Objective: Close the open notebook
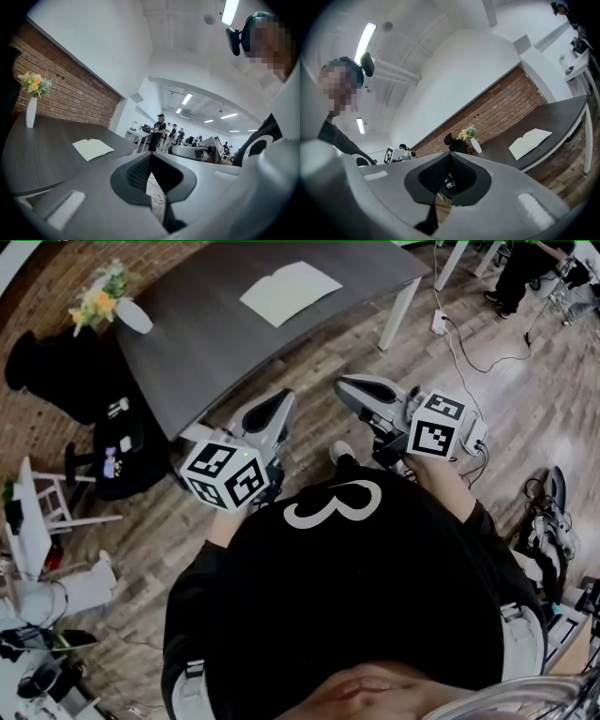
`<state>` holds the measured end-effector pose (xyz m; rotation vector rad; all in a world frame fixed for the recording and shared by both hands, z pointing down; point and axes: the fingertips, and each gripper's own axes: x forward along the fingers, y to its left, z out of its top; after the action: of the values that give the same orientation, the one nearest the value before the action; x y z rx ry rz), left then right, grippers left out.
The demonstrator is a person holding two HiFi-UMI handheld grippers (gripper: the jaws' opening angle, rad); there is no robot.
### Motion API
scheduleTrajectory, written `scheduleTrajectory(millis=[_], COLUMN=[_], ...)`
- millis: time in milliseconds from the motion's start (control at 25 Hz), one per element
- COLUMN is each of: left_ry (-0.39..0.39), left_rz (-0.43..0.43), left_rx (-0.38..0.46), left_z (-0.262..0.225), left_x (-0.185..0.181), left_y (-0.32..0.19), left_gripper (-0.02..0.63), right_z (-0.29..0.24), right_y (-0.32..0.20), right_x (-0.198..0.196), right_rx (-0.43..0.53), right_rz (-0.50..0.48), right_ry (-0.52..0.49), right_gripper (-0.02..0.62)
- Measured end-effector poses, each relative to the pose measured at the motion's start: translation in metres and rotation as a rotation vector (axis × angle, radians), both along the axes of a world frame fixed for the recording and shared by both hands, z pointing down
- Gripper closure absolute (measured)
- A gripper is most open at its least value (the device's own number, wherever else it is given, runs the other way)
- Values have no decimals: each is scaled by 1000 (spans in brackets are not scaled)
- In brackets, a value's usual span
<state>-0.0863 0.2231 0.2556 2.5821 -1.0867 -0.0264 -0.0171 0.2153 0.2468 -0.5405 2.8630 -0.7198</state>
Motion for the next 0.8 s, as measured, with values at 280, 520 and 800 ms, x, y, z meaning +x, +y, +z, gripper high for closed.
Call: scheduleTrajectory(millis=[280, 520, 800], left_ry=[-13, -24, 7], left_rz=[2, -19, -72], left_rx=[-47, -109, -194], left_z=[15, 32, 49], left_x=[7, 14, 14], left_y=[-45, -114, -215], left_gripper=[595, 594, 594], right_z=[12, 32, 38], right_y=[-46, -117, -223], right_x=[7, 17, 45], right_rx=[-41, -117, -161], right_rz=[-16, -19, 24], right_ry=[-21, -53, -84], right_gripper=[594, 594, 594])
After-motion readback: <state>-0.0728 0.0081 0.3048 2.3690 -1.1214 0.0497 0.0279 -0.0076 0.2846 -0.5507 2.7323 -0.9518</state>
